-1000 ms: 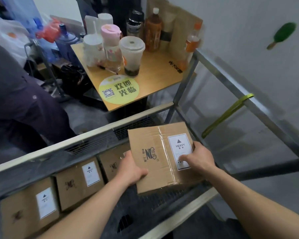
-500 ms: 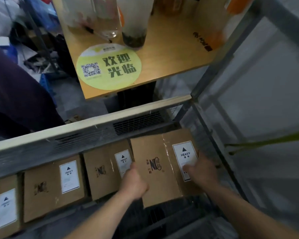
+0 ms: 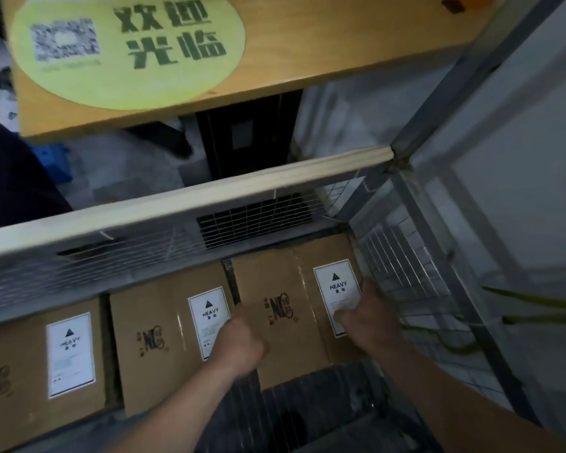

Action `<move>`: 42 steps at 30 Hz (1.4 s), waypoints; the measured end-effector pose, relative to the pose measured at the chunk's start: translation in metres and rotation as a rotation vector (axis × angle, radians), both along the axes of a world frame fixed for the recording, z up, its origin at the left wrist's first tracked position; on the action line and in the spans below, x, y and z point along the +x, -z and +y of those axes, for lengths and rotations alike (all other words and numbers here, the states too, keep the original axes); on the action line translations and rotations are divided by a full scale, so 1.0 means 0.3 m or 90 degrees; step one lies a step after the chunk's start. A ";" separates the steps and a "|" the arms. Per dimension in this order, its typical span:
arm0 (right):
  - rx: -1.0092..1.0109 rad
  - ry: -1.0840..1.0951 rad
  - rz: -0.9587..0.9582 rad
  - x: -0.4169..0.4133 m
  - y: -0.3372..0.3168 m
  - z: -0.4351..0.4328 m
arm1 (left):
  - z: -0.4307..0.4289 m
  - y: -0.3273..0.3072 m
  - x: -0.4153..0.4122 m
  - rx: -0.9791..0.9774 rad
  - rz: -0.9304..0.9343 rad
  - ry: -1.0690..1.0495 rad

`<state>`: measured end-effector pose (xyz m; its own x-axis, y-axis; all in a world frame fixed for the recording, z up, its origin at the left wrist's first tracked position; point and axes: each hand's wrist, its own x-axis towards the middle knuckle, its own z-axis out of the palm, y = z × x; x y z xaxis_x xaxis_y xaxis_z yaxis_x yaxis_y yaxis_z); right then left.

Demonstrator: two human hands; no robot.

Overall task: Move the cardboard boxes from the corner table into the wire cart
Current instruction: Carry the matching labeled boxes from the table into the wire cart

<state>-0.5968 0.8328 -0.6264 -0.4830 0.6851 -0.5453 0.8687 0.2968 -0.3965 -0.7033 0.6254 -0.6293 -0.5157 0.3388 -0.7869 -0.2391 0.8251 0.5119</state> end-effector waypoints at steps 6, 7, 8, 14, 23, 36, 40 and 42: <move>-0.040 -0.036 0.000 -0.037 0.162 0.063 | 0.039 0.159 -0.033 0.003 -0.056 -0.031; -0.046 -0.039 0.000 -0.042 0.186 0.071 | 0.043 0.181 -0.033 0.007 -0.058 -0.037; -0.054 -0.042 0.000 -0.045 0.210 0.078 | 0.046 0.205 -0.033 0.015 -0.060 -0.044; -0.056 -0.139 -0.038 -0.064 0.315 0.093 | 0.048 0.319 -0.034 0.061 -0.096 -0.078; -0.053 -0.172 -0.062 -0.049 0.261 0.029 | 0.023 0.236 -0.015 0.050 0.025 0.000; 0.098 -0.236 -0.021 0.074 -0.525 -0.294 | -0.143 -0.559 -0.030 -0.047 0.410 0.471; 0.176 -0.234 -0.005 0.121 -0.810 -0.400 | -0.195 -0.826 -0.009 -0.030 0.498 0.549; 0.211 -0.223 0.007 0.151 -0.941 -0.437 | -0.216 -0.939 0.007 -0.012 0.536 0.571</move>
<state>-0.5515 0.7016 -0.3443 -0.7204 0.6161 -0.3186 0.6900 0.6832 -0.2390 -0.7011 0.5604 -0.3475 -0.4553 0.8266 -0.3307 0.8152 0.5364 0.2183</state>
